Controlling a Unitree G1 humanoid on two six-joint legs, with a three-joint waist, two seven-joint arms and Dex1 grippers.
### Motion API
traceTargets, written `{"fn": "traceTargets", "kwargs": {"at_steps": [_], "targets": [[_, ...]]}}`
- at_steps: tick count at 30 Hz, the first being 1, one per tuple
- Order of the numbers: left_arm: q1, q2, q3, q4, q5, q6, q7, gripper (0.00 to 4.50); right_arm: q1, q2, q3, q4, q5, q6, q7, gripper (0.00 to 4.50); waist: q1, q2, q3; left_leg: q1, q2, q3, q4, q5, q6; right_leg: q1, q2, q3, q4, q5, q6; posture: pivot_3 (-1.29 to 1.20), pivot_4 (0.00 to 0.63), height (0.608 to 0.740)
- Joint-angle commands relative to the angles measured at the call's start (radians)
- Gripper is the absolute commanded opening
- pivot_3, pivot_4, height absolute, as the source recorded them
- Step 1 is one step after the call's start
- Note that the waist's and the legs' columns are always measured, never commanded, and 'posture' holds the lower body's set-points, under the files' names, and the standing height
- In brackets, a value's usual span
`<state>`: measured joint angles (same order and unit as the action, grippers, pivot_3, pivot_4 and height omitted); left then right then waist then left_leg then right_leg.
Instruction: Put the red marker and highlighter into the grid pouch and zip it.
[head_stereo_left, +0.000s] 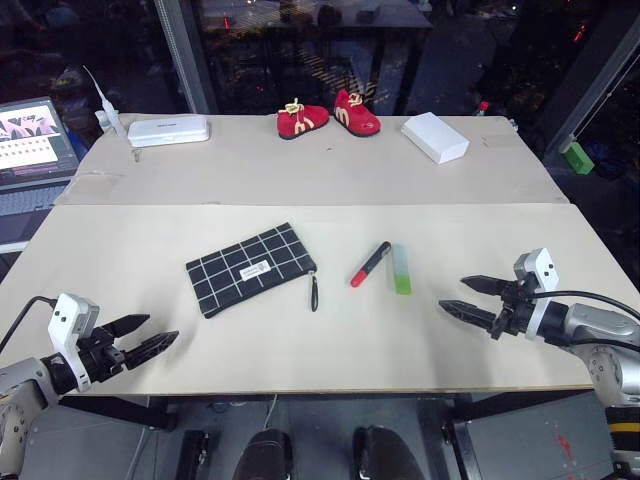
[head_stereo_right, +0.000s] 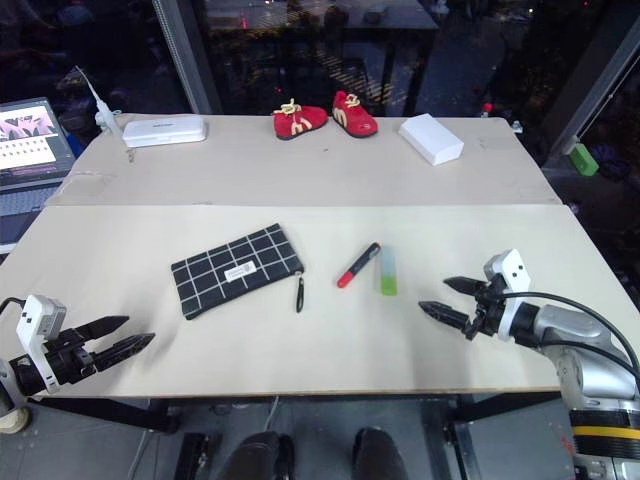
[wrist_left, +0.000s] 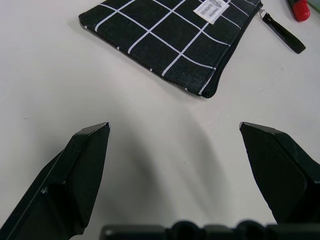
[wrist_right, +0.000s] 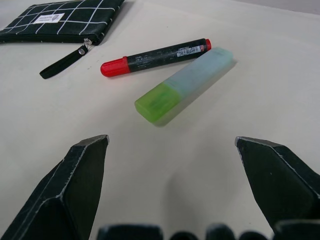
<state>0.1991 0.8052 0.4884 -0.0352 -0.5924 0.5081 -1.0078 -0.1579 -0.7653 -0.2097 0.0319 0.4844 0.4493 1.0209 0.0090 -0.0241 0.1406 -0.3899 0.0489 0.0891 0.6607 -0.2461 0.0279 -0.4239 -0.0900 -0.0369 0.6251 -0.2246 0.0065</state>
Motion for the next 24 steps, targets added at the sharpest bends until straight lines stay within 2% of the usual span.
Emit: {"fn": "traceTargets", "kwargs": {"at_steps": [1,3,5,6,9,10,12,15,16,17,24], "targets": [[-0.011,0.016,0.024,-0.031,-0.022,0.008,-0.009,4.49,-0.023,0.000,-0.013,-0.022,0.006,-0.023,0.003,4.50,0.000,0.000,0.000,0.000,0.000,0.000,0.000,0.000,0.000,0.000,0.000,0.000,0.000,0.000,0.000,0.00,0.150,0.740],[-0.034,0.018,0.019,-0.031,-0.036,0.012,-0.021,4.49,-0.028,0.012,0.001,-0.032,0.002,-0.030,-0.001,4.50,0.000,0.000,0.000,0.000,0.000,0.000,0.000,0.000,0.000,0.000,0.000,0.000,0.000,0.000,0.000,0.00,0.150,0.740],[-0.051,0.037,-0.008,-0.003,-0.009,-0.004,-0.045,4.50,-0.036,0.023,-0.004,-0.029,0.009,-0.022,-0.009,3.97,0.000,0.000,0.000,0.000,0.000,0.000,0.000,0.000,0.000,0.000,0.000,0.000,0.000,0.000,0.000,0.00,0.150,0.740],[-0.060,0.051,-0.038,0.050,0.066,-0.098,-0.056,4.50,-0.046,0.026,-0.008,-0.032,0.019,-0.010,-0.007,3.75,0.000,0.000,0.000,0.000,0.000,0.000,0.000,0.000,0.000,0.000,0.000,0.000,0.000,0.000,0.000,0.00,0.150,0.740],[-0.073,0.072,-0.088,0.138,0.198,-0.305,-0.077,4.50,-0.072,0.028,-0.006,-0.037,0.041,0.020,0.007,2.79,-0.002,0.001,0.000,0.000,-0.001,0.001,0.000,0.000,0.000,0.000,0.000,0.000,0.000,0.000,0.000,0.00,0.150,0.740],[-0.083,0.069,-0.087,0.140,0.194,-0.322,-0.082,4.50,-0.078,0.028,-0.003,-0.043,0.046,0.020,0.017,2.31,-0.004,0.001,0.000,0.000,-0.001,0.001,0.000,0.000,0.000,-0.001,0.000,0.000,0.000,0.000,-0.001,0.00,0.150,0.740],[-0.108,0.067,-0.093,0.141,0.197,-0.355,-0.086,4.50,-0.095,0.030,0.007,-0.059,0.055,0.026,0.030,1.76,-0.003,0.000,0.000,-0.001,0.000,0.001,0.000,0.000,0.000,-0.001,0.000,0.000,0.000,0.000,-0.001,0.00,0.150,0.740],[-0.127,0.083,-0.127,0.149,0.244,-0.422,-0.101,4.50,-0.138,0.047,0.052,-0.086,0.055,0.045,0.031,0.65,-0.002,0.000,0.000,0.000,0.000,0.001,0.000,0.000,0.000,-0.001,-0.001,0.000,0.000,0.000,-0.001,0.00,0.150,0.740],[-0.132,0.089,-0.142,0.154,0.263,-0.444,-0.107,4.50,-0.164,0.062,0.080,-0.095,0.047,0.054,0.021,0.46,-0.001,0.000,0.000,0.000,0.000,0.001,0.000,0.000,0.000,-0.001,-0.001,0.000,0.000,0.000,-0.001,0.00,0.150,0.740],[-0.136,0.093,-0.156,0.161,0.280,-0.460,-0.111,4.50,-0.189,0.075,0.105,-0.100,0.038,0.063,0.009,0.06,-0.006,0.000,0.000,0.000,0.000,0.001,0.000,0.000,0.000,0.000,0.000,0.000,0.000,0.000,-0.001,0.00,0.150,0.740],[-0.189,0.148,-0.265,0.292,0.419,-0.614,-0.124,4.50,-0.370,0.227,0.302,-0.107,-0.035,0.074,-0.040,0.06,-0.021,0.000,0.000,-0.001,0.001,0.001,0.000,0.000,0.000,-0.002,0.000,-0.001,0.002,0.001,-0.001,0.00,0.150,0.740]]}}
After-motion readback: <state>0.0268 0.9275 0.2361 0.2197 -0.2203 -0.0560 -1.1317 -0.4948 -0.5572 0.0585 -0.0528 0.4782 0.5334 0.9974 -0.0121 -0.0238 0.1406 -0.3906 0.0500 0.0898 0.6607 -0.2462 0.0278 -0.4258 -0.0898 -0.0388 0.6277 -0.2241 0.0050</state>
